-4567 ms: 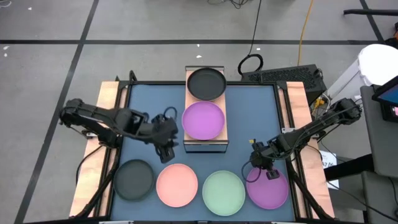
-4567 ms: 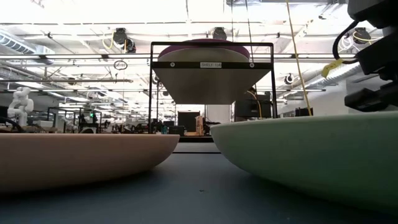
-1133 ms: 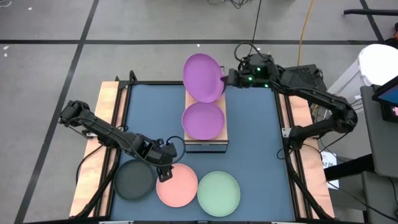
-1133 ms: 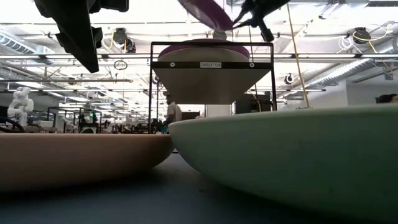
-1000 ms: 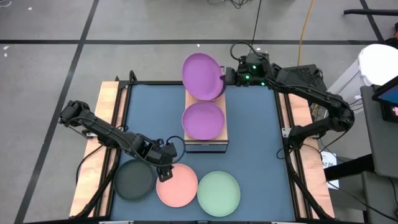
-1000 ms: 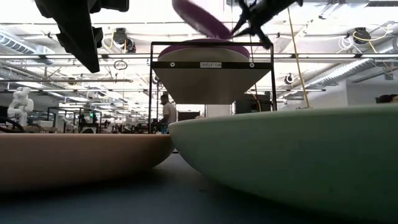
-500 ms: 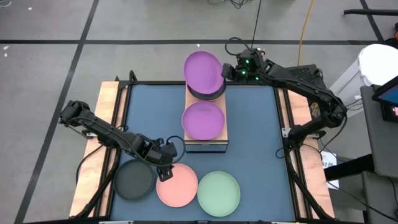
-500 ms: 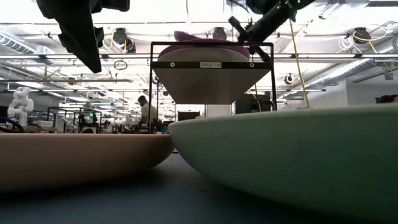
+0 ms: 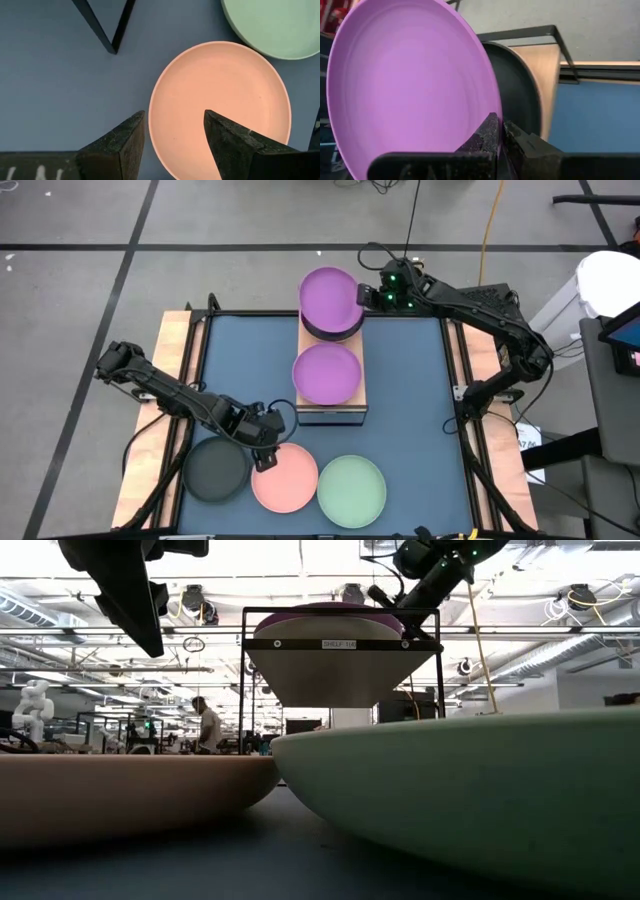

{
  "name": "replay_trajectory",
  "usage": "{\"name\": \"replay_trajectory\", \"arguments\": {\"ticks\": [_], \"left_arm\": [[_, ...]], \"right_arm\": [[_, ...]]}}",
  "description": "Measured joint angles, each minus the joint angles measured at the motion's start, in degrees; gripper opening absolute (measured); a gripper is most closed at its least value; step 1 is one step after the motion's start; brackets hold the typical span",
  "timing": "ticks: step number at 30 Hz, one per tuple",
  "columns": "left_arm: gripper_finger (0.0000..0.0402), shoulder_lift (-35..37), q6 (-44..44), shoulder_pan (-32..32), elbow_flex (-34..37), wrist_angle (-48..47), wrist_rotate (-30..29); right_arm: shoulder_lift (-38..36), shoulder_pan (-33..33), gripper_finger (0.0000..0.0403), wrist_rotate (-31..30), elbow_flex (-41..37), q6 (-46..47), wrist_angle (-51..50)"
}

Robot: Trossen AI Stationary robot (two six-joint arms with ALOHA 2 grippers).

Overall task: Place and stack plates onto a shelf
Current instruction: Stack the purple plate on top of the black plate on the shelf

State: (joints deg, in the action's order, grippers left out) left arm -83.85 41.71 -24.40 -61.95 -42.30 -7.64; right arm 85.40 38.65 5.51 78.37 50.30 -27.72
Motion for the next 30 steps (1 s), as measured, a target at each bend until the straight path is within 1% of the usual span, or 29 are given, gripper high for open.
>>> {"name": "replay_trajectory", "arguments": {"ticks": [6,11,16,19,22,25,30], "left_arm": [[0.0207,0.0,0.0,0.0,0.0,-0.1,0.0],[0.0207,0.0,-0.8,0.0,0.0,-0.1,0.0],[0.0207,0.0,-0.9,0.0,0.0,-0.1,0.0],[0.0207,0.0,-0.9,0.0,0.0,-0.2,0.0],[0.0207,0.0,-0.9,0.0,0.0,-0.2,0.0],[0.0207,0.0,-0.1,0.0,0.0,-0.5,0.0],[0.0207,0.0,1.1,0.0,0.0,-1.1,0.0]], "right_arm": [[0.1,0.0,0.0000,-2.4,0.0,-1.4,-3.4],[0.1,0.0,0.0002,-2.5,0.0,-1.5,-3.4],[0.2,0.0,0.0014,-2.8,-0.2,-1.5,-3.7],[0.7,0.0,0.0019,-2.7,-1.4,0.3,-3.3],[0.7,0.0,0.0025,-2.5,-3.3,1.6,-0.4],[0.8,0.0,0.0033,-2.5,-3.8,2.2,-0.2],[0.7,0.0,0.0059,-2.5,-3.8,3.0,-0.1]]}}
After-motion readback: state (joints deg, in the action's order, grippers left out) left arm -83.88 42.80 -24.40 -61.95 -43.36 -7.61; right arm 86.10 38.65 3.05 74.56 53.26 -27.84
